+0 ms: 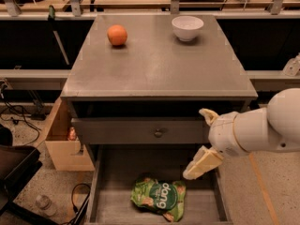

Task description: Pick green rice chip bag from middle drawer and place on counter

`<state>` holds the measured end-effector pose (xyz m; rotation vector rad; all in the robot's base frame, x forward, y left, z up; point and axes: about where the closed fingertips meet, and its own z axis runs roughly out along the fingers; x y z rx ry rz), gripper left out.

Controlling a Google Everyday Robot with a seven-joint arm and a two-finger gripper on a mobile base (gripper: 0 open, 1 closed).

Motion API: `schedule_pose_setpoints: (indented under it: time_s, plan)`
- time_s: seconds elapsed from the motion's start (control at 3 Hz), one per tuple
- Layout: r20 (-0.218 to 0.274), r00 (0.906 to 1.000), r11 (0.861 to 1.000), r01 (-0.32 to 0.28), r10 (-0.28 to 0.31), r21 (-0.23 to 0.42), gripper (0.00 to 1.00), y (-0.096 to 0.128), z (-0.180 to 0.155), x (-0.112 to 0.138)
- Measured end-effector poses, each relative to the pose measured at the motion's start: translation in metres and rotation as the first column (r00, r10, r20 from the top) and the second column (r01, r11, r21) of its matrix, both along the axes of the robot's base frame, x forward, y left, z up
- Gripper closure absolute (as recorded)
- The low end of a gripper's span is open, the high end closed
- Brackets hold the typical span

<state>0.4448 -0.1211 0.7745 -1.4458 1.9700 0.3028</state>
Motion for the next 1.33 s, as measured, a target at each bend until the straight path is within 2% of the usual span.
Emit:
schedule_pose_setpoints:
  time_s: [0.33, 0.67, 1.0, 1.33]
  plan:
    - [0.002, 1.0, 1.0, 0.007, -0.007, 0.001, 0.0, -0.002, 0.002, 0.001]
    - [0.01, 0.9996, 1.0, 0.027, -0.027, 0.013, 0.0, 0.007, -0.03, -0.007]
    - [-0.022, 0.9982, 0.998, 0.057, -0.057, 0.031, 0.0, 0.019, -0.094, -0.022]
    - [-0.046, 0.9984, 0.997, 0.037, -0.034, 0.066, 0.0, 0.049, -0.165, -0.031]
